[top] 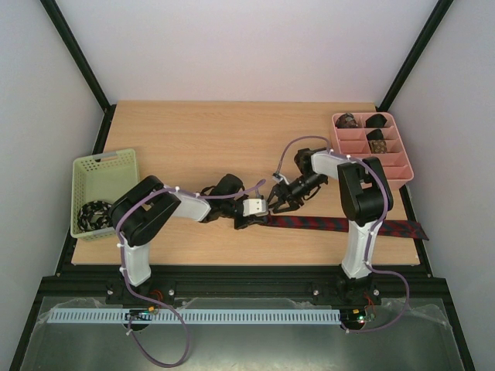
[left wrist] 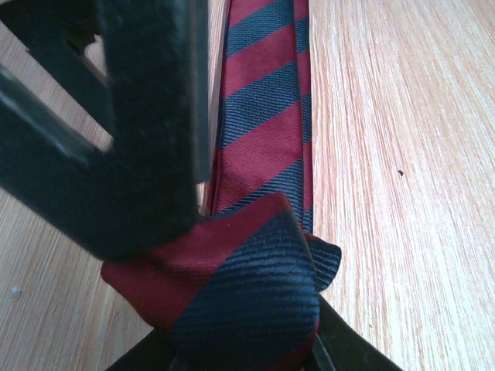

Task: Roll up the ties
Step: Roll the tie at the center of the board.

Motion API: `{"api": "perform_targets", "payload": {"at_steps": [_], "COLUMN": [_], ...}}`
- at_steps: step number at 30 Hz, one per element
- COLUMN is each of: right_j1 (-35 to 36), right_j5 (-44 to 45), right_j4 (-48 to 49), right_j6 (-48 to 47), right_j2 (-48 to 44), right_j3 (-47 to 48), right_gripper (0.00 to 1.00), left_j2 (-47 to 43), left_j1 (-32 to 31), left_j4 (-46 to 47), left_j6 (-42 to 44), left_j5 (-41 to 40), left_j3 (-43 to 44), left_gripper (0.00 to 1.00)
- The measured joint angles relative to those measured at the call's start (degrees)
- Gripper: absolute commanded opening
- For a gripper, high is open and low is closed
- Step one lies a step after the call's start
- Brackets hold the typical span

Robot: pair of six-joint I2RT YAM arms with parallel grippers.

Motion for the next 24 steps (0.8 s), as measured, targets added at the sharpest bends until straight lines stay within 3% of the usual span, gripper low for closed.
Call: {"api": "perform_targets", "payload": {"at_steps": [4, 12, 16, 21, 24], "right_j1": [-0.7, 1.8, 3.3, 3.4, 3.3], "right_j5": [-1.0, -0.2, 1.8, 4.0, 4.5], "right_j4": [-0.2, -0.2, -0.1, -0.3, -0.6], "right_j6": [0.7, 2.7, 2.8, 2.8, 2.8], "right_j2": [0.0, 0.0, 0.0, 0.0, 0.0], "right_j3": [1.4, 2.5, 1.9, 1.0, 1.1], "right_gripper": [0.52, 0.45, 0.3, 0.03, 0.02], "left_j2": [0.0, 0.0, 0.0, 0.0, 0.1], "left_j1": [0.0, 0.0, 0.0, -0.1, -0.1], "left_j4": [0.0, -0.2, -0.4, -0.9, -1.6], "left_j6": [0.0, 0.0, 0.0, -0.5, -1.4], "left_j5": [0.0, 0.0, -0.1, -0.2, -0.5], "left_j3": [0.0, 0.1, 0.2, 0.5, 1.0], "left_gripper": [0.24, 0.24, 0.24, 0.25, 0.3]}}
